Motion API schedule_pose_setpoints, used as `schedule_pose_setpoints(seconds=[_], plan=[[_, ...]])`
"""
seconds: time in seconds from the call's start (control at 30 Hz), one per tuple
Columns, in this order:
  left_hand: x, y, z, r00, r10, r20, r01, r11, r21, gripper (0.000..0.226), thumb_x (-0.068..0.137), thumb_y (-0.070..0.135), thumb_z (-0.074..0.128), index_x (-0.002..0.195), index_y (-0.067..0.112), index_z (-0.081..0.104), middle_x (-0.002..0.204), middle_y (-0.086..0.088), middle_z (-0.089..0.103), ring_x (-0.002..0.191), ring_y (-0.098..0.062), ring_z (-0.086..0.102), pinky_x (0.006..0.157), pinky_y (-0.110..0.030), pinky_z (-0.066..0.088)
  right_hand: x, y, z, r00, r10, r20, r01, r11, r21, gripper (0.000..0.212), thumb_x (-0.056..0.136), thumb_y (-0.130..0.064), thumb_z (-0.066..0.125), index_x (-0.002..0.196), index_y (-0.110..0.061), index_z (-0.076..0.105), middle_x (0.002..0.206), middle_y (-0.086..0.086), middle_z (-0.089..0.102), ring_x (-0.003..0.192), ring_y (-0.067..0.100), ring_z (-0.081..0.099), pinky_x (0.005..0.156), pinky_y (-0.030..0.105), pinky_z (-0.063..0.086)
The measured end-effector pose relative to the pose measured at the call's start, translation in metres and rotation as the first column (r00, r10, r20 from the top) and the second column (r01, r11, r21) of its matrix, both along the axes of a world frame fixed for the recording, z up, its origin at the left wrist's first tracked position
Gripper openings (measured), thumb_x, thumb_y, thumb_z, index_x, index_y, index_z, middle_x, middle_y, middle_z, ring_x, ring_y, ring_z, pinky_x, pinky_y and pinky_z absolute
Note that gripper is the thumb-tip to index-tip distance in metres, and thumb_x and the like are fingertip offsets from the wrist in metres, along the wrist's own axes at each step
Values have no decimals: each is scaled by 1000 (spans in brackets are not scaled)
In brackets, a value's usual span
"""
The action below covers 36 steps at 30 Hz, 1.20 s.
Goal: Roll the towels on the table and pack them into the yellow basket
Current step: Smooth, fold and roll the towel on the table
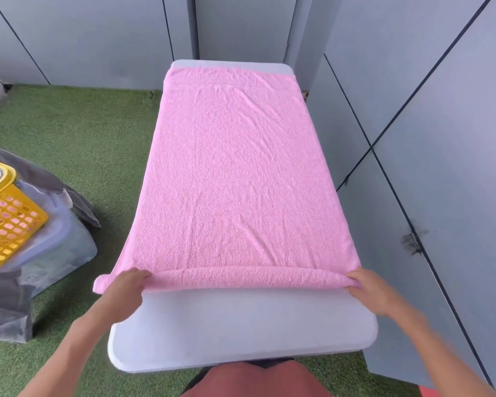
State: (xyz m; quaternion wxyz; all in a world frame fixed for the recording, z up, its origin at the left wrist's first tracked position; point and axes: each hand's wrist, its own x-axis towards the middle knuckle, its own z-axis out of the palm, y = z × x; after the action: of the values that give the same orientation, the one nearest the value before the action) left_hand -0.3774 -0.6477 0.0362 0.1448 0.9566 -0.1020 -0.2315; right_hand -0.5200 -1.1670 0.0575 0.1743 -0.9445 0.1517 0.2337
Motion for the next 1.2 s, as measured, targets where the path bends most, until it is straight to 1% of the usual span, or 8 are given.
schedule_pose_setpoints(seconds=[0.13,0.33,0.53,0.77,0.9,1.0,1.1,1.2], plan=[[20,-6,10,982,162,-96,-176,971,-161,37,90,-1,48,120,16,63,120,-8,63,108,-27,58,84,-33,45,14,5,-1,944,-287,161,261,951,164,25,79,-8,71,97,-24,65,103,6,49,102,24,52,81,30,38],[-19,-21,2,848,143,510,-146,989,-34,20,79,-4,65,92,11,68,98,-13,54,84,-33,46,70,-46,41,-10,49,-11,847,-79,526,277,909,-311,27,77,-10,74,102,-21,72,102,5,56,99,28,43,82,43,44],[-43,-27,-18,859,12,513,-53,996,66,61,71,4,74,128,2,50,116,-16,48,96,-35,47,73,-47,47,-5,49,-28,891,-96,445,148,985,-84,52,81,-2,68,131,-6,53,129,8,40,130,27,31,105,41,39],[-16,-23,-14,878,14,478,-55,996,71,34,74,-4,69,104,8,59,102,-10,59,95,-33,50,73,-45,43,25,26,-14,947,-50,318,75,995,-66,33,84,4,58,116,-3,62,109,9,55,112,27,46,96,36,39],[-9,-7,-7,955,31,295,-70,990,124,22,86,4,57,104,15,64,98,-1,59,96,-27,53,72,-37,39,22,13,4,997,79,11,-77,990,-119,27,91,-13,53,117,-17,61,111,6,59,112,25,53,88,29,38],[12,-1,-2,996,77,41,-81,992,96,34,89,8,48,117,20,63,112,-4,63,104,-25,55,84,-38,45,34,6,12,991,-50,-127,48,999,-16,24,87,-19,58,109,-24,62,111,-2,60,108,19,57,90,29,44],[32,-5,4,963,266,-49,-269,960,-78,32,92,9,48,121,16,59,114,-13,65,94,-29,60,72,-32,47,44,15,0,940,-255,228,239,966,98,34,80,2,59,111,-11,63,114,9,54,111,27,52,92,30,39],[26,-10,6,909,352,225,-330,935,-128,20,89,6,57,108,10,64,109,-19,58,98,-38,53,77,-44,46,34,38,-14,840,-215,498,321,937,-137,29,77,5,66,98,-14,69,108,10,55,104,33,49,89,41,39]])
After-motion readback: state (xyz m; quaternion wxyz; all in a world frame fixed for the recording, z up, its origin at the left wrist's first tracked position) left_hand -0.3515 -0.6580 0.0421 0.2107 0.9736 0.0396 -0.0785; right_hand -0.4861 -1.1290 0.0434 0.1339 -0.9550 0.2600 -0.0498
